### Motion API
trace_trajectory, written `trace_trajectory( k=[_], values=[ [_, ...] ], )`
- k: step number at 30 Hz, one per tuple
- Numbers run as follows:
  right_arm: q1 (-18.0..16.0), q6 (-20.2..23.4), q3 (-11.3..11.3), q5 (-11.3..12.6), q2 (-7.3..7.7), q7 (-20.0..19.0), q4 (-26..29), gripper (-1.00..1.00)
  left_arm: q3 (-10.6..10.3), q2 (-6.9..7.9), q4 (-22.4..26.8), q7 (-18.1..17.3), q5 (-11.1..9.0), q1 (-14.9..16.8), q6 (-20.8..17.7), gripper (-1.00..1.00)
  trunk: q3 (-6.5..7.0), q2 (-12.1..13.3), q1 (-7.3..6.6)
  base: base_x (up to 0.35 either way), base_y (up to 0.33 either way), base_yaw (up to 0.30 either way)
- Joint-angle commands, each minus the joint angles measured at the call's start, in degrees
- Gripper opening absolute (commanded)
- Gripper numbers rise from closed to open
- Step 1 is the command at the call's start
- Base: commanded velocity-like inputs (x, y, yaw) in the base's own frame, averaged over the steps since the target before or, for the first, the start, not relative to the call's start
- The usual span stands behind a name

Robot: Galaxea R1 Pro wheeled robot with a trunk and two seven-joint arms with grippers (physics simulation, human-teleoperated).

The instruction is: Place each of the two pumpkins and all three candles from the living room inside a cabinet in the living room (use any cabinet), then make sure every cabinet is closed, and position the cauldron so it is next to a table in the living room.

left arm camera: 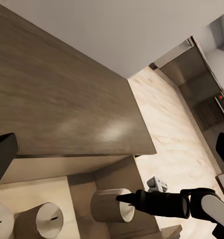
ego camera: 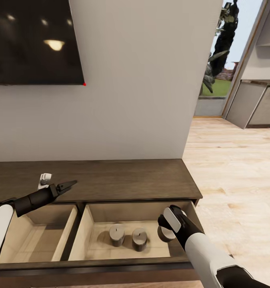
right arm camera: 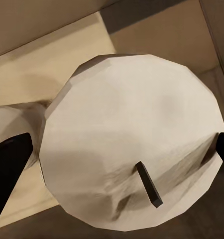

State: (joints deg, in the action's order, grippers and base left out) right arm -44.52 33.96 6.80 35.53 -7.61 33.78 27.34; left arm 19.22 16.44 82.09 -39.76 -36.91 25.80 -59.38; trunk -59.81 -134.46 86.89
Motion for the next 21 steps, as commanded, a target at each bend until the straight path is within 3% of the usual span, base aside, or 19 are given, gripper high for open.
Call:
trace_trajectory(
  k=[1, 21],
  values=[
    [-0.1, 0.0, 0.4, 0.6, 0.05, 0.5, -0.2, -1.0, 0.3, -0.01, 0.0, -0.4, 0.2, 0.0, -0.2, 1.0, -0.23, -0.4, 0.21, 0.0, 0.0, 0.0],
    [-0.1, -0.1, 0.4, 0.4, -0.04, 0.4, -0.8, -1.0, 0.8, -0.01, 0.3, -0.4, 0.2, 0.0, -0.2, 1.0, -3.82, -8.5, 4.61, 0.0, 0.0, 0.0]
  ],
)
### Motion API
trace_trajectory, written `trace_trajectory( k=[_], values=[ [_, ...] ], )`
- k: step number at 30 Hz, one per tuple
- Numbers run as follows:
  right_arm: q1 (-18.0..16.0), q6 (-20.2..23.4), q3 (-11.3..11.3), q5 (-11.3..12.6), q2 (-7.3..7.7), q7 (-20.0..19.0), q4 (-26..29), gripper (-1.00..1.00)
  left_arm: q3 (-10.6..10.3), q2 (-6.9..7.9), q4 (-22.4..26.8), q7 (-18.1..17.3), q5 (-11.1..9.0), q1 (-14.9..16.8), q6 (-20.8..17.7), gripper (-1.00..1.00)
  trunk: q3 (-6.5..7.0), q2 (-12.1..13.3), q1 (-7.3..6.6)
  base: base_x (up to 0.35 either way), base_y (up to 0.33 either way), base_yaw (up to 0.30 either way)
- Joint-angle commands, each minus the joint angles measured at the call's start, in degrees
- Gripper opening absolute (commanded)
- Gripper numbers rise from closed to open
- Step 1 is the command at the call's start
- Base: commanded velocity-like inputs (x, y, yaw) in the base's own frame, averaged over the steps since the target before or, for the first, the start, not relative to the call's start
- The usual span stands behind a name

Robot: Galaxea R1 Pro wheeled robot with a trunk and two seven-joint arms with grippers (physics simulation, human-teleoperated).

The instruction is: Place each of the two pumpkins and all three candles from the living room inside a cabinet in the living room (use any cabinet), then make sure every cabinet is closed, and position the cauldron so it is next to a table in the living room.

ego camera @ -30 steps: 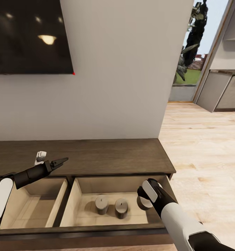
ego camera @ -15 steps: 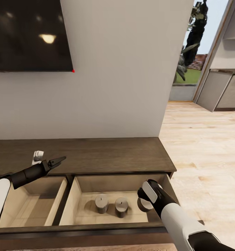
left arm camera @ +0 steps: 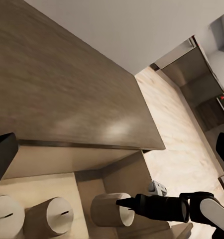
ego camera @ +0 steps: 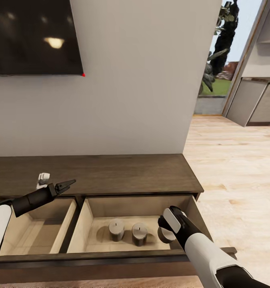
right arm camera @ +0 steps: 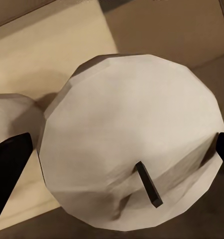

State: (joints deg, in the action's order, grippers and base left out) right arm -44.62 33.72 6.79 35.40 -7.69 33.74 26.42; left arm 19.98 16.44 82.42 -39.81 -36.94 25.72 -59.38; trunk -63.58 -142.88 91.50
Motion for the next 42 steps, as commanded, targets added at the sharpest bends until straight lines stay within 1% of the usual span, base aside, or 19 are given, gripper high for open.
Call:
trace_trajectory(
  k=[1, 7, 12, 16, 27, 36, 37, 42],
  values=[
    [0.0, 0.1, 0.4, 0.5, 0.05, 0.5, 0.1, -1.0, 0.1, -0.01, 0.0, -0.4, 0.2, 0.0, -0.2, 1.0, -0.05, 0.0, -0.01, 0.0, 0.0, 0.0],
    [0.0, 0.1, 0.4, 0.5, 0.04, 0.5, 0.0, -1.0, 0.1, -0.01, 0.0, -0.4, 0.2, -0.2, -0.2, 1.0, -0.05, 0.0, -0.01, 0.0, 0.0, 0.0],
    [0.0, -0.4, 0.5, 0.5, -0.02, 0.5, -0.1, -1.0, 0.7, -0.02, 0.3, -0.4, 0.2, -0.4, -0.2, 1.0, -0.05, 0.0, -0.01, 0.124, 0.0, 0.0],
    [0.0, -1.2, 0.4, 0.5, -0.04, 0.5, -0.9, -1.0, 0.8, -0.06, 0.3, -0.4, 0.2, -0.4, -0.2, 1.0, -0.05, 0.0, -0.01, 0.053, 0.0, 0.0],
    [0.0, -1.4, 0.5, 0.5, -0.2, 0.5, -1.2, -1.0, 0.8, -0.09, 0.3, -0.4, 0.2, -0.4, -0.2, 1.0, -0.05, 0.0, -0.01, 0.02, 0.0, 0.0],
    [0.0, -1.4, 0.5, 0.4, -0.3, 0.5, -1.2, -1.0, 1.9, -0.04, 0.4, -0.4, 0.2, -0.5, -0.2, 1.0, -0.05, 0.0, -0.01, 0.0, 0.0, 0.0],
    [0.0, -1.4, 0.5, 0.4, -0.3, 0.5, -1.2, -1.0, 2.0, -0.03, 0.4, -0.4, 0.2, -0.5, -0.2, 1.0, -0.24, -0.4, 0.17, 0.0, 0.0, 0.0],
    [0.0, -1.5, 0.5, 0.4, -0.38, 0.5, -1.2, -1.0, 2.6, -0.04, 0.4, -0.4, 0.2, -0.7, -0.3, 1.0, -1.35, -0.4, 0.3, 0.0, 0.0, 0.0]
  ],
)
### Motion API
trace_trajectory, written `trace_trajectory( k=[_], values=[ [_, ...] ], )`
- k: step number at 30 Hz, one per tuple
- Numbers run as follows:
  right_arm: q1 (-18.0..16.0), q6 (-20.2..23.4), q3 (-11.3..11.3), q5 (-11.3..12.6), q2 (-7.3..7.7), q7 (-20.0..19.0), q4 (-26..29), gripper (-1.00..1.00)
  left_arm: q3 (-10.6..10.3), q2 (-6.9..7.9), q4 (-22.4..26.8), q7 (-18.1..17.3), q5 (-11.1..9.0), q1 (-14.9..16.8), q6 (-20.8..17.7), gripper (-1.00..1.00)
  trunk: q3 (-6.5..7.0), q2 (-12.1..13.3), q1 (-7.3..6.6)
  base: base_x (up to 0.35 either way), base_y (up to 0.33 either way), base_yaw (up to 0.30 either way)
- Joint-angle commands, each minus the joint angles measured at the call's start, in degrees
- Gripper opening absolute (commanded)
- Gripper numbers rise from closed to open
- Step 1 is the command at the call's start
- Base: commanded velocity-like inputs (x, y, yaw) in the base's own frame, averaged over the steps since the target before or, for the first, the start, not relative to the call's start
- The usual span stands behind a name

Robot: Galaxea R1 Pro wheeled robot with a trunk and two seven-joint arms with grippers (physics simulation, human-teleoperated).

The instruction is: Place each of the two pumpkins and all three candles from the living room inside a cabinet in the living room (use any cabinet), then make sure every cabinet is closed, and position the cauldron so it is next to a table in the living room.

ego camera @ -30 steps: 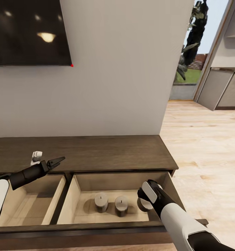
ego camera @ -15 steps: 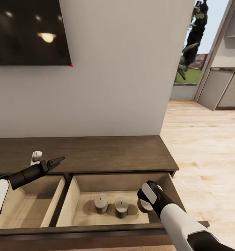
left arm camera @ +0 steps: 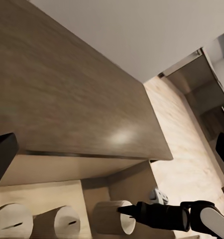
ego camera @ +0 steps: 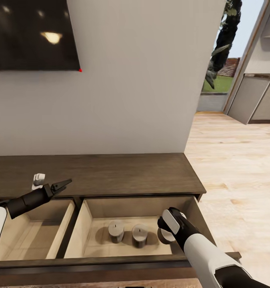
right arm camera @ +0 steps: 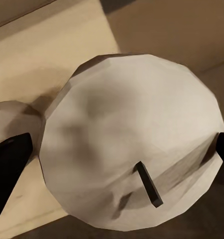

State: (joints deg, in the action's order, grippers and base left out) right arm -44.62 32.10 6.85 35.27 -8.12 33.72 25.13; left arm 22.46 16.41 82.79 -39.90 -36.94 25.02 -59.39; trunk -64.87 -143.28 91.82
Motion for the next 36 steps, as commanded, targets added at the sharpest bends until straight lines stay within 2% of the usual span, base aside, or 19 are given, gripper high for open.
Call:
trace_trajectory(
  k=[1, 6, 7, 17, 24, 26, 30, 36],
  values=[
    [0.0, 0.2, 0.5, 0.5, 0.04, 0.5, 0.1, -1.0, 0.1, -0.01, 0.0, -0.4, 0.2, 0.0, -0.2, 1.0, -0.28, 0.0, 0.01, 0.0, 0.0, 0.0],
    [0.0, 0.2, 0.5, 0.5, 0.03, 0.5, 0.1, -1.0, 0.1, -0.03, 0.0, -0.4, 0.2, 0.0, -0.2, 1.0, -0.5, -0.1, 0.04, 0.0, 0.0, 0.0],
    [0.0, 0.2, 0.5, 0.5, 0.03, 0.5, 0.1, 1.0, 0.1, -0.01, 0.0, -0.4, 0.2, 0.0, -0.2, 1.0, -0.5, -0.1, 0.04, 0.0, 0.0, 0.0],
    [0.0, 0.2, 0.5, 0.5, 0.03, 0.5, 0.1, 1.0, 0.1, 0.01, 0.0, -0.4, 0.2, 0.0, -0.2, 1.0, -0.5, -0.1, 0.04, 0.0, 0.0, 0.0],
    [0.0, -0.3, 0.5, 0.5, 0.03, 0.5, 0.1, 1.0, 0.1, 0.01, 0.0, -0.4, 0.1, 0.0, -0.3, 1.0, 1.05, 0.0, -0.15, 0.0, 0.0, 0.0],
    [0.0, -0.3, 0.5, 0.5, -0.01, 0.5, 0.1, 1.0, 0.2, 0.07, 0.0, -0.4, 0.1, 0.0, -0.3, 1.0, 1.42, 0.8, -0.55, 0.0, 0.0, 0.0],
    [0.0, -0.3, 0.6, 0.4, -0.1, 0.5, 0.1, 1.0, 0.7, 2.33, -0.4, -0.3, 0.0, 0.0, -0.4, 1.0, 2.14, 2.4, -1.43, 0.0, 0.0, 0.0],
    [0.0, -0.3, 0.6, 0.4, -0.16, 0.5, 0.1, 1.0, 0.8, 3.04, -0.5, -0.3, -0.1, 0.0, -0.5, 1.0, 3.21, 4.8, -2.74, -0.017, 0.0, 0.0]
  ],
)
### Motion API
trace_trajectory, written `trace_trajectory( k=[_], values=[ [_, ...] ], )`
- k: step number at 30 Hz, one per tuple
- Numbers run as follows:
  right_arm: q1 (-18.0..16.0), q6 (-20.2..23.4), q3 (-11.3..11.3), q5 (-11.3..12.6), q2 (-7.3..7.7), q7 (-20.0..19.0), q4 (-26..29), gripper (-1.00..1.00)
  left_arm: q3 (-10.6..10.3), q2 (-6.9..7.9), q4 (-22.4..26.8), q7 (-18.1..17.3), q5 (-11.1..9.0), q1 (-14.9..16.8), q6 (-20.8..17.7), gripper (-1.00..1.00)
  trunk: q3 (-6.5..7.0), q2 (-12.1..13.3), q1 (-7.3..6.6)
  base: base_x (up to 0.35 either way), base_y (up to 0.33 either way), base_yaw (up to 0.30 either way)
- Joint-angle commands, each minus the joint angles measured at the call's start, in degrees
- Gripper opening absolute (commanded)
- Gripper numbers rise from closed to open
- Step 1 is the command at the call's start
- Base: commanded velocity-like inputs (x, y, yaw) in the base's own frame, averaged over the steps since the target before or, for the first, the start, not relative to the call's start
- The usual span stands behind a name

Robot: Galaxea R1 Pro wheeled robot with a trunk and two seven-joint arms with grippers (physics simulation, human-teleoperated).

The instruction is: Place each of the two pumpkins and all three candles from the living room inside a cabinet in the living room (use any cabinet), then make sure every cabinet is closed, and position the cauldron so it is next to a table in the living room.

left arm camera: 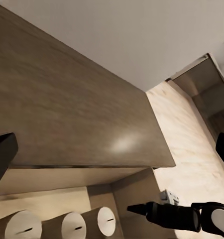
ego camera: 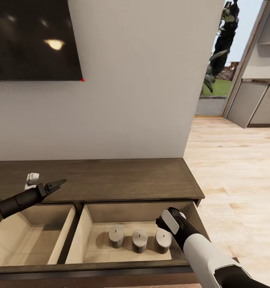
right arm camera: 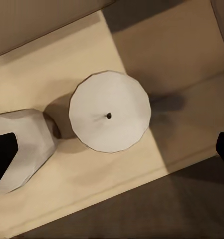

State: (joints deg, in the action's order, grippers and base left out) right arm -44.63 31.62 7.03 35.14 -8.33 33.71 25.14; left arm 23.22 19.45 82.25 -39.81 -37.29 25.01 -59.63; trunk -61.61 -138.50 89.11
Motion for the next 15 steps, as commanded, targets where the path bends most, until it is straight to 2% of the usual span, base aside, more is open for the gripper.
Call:
trace_trajectory(
  k=[1, 4, 10, 15],
  values=[
    [0.0, 0.2, 0.4, 0.5, 0.04, 0.5, 0.1, 1.0, 0.1, 0.02, 0.0, -0.4, 0.3, 0.0, -0.2, 1.0, 0.13, 0.4, -0.25, -0.183, 0.0, 0.0],
    [0.0, 0.2, 0.5, 0.5, -0.01, 0.5, 0.1, 1.0, 0.1, 0.05, 0.0, -0.4, 0.3, 0.0, -0.2, 1.0, 0.67, 1.6, -0.9, -0.226, 0.0, 0.0],
    [0.0, 0.2, 0.5, 0.5, -0.01, 0.5, 0.1, 1.0, 0.1, 0.06, 0.0, -0.4, 0.2, 0.0, -0.2, 1.0, 1.75, 4.0, -2.22, -0.078, 0.0, 0.0],
    [0.0, 0.2, 0.5, 0.5, -0.02, 0.5, 0.1, 1.0, 0.1, 0.06, 0.0, -0.4, 0.2, 0.0, -0.2, 1.0, 2.65, 6.0, -3.32, -0.196, 0.0, 0.0]
  ],
)
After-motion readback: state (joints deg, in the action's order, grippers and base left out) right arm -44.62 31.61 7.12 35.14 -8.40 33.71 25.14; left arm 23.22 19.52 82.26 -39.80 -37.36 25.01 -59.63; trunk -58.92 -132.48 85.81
